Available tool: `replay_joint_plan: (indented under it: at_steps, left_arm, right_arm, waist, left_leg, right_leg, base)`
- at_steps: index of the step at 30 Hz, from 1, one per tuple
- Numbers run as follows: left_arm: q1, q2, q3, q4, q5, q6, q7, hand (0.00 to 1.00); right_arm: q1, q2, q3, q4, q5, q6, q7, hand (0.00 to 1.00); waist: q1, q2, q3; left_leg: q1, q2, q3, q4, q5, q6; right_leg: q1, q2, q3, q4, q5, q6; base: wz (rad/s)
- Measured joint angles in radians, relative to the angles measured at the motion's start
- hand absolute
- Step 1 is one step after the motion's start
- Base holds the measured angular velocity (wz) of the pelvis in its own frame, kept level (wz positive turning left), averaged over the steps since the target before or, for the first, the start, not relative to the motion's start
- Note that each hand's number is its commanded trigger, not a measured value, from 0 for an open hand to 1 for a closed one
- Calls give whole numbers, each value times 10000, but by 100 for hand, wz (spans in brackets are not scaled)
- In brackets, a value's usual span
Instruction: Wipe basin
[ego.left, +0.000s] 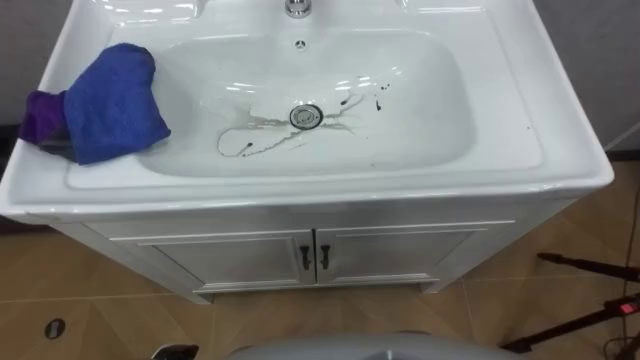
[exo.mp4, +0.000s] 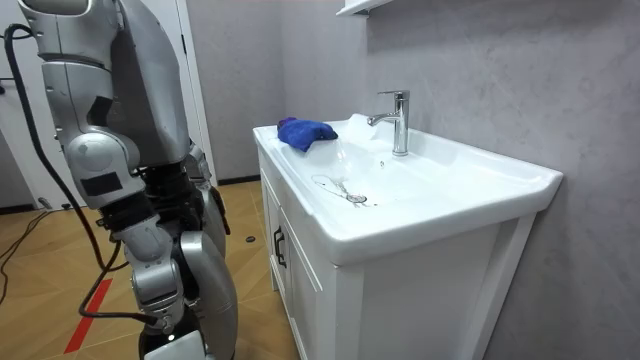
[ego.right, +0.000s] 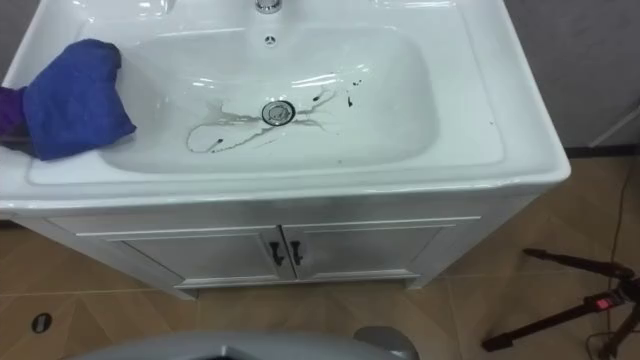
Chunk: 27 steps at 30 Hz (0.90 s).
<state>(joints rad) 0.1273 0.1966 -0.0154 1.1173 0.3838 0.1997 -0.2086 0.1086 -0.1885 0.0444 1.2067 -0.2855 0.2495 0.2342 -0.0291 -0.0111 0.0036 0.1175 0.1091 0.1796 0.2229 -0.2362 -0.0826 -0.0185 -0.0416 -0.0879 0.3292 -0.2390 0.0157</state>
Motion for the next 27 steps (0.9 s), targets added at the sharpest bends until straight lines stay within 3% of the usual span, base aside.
replay_joint_plan:
  at_steps: [7, 27]
  left_arm:
    - [3, -1, 23, 6, 3, 2, -7, 0]
    - [88, 65, -43, 68, -945, 141, 109, 0]
  right_arm:
    - [-16, -2, 4, 6, -41, 7, 79, 0]
    - [-173, -10, 8, 171, 53, 10, -16, 0]
  waist:
    - [58, -49, -33]
    - [71, -76, 0]
  left_leg:
    - [2, 0, -4, 1, 0, 0]
    - [114, -14, -283, 0, 0, 0]
  right_leg:
    - [7, 0, -6, 10, -3, -3]
    - [259, -37, -210, -30, -34, -10]
  base:
    - [0]
    - [3]
